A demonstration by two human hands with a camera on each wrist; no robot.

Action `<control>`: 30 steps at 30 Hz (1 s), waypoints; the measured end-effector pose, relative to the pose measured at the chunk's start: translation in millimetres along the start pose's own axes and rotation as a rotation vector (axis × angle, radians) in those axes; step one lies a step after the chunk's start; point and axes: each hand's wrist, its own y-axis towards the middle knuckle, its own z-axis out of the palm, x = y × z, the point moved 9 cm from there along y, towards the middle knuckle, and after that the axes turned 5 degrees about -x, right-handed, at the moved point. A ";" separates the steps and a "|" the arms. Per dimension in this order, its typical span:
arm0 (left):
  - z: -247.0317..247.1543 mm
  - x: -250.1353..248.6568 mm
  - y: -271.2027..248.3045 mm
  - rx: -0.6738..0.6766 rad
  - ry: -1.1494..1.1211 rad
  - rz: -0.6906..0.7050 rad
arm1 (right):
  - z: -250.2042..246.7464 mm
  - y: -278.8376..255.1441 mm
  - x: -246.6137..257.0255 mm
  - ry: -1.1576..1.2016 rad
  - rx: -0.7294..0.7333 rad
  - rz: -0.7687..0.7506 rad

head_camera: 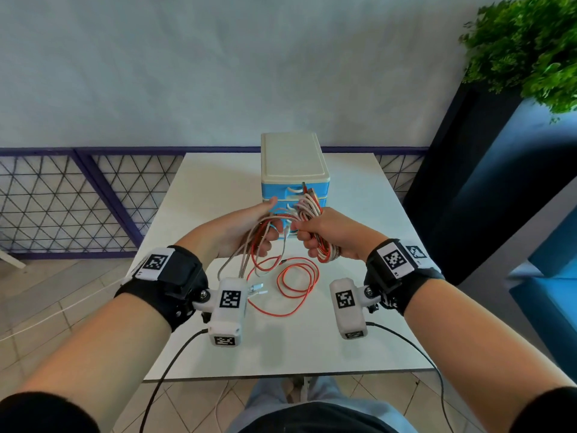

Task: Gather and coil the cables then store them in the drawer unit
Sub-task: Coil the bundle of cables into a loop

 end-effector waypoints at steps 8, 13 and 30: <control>-17.7 -33.4 -0.8 -0.355 0.686 0.444 | -5.1 1.8 5.3 -0.259 -0.075 -0.014; -14.0 -59.6 -25.4 -0.625 0.871 0.802 | -7.5 2.9 6.4 -0.403 -0.134 -0.012; -51.3 16.7 -15.3 -0.201 0.420 0.291 | -58.7 2.7 24.8 -0.323 -0.418 -0.055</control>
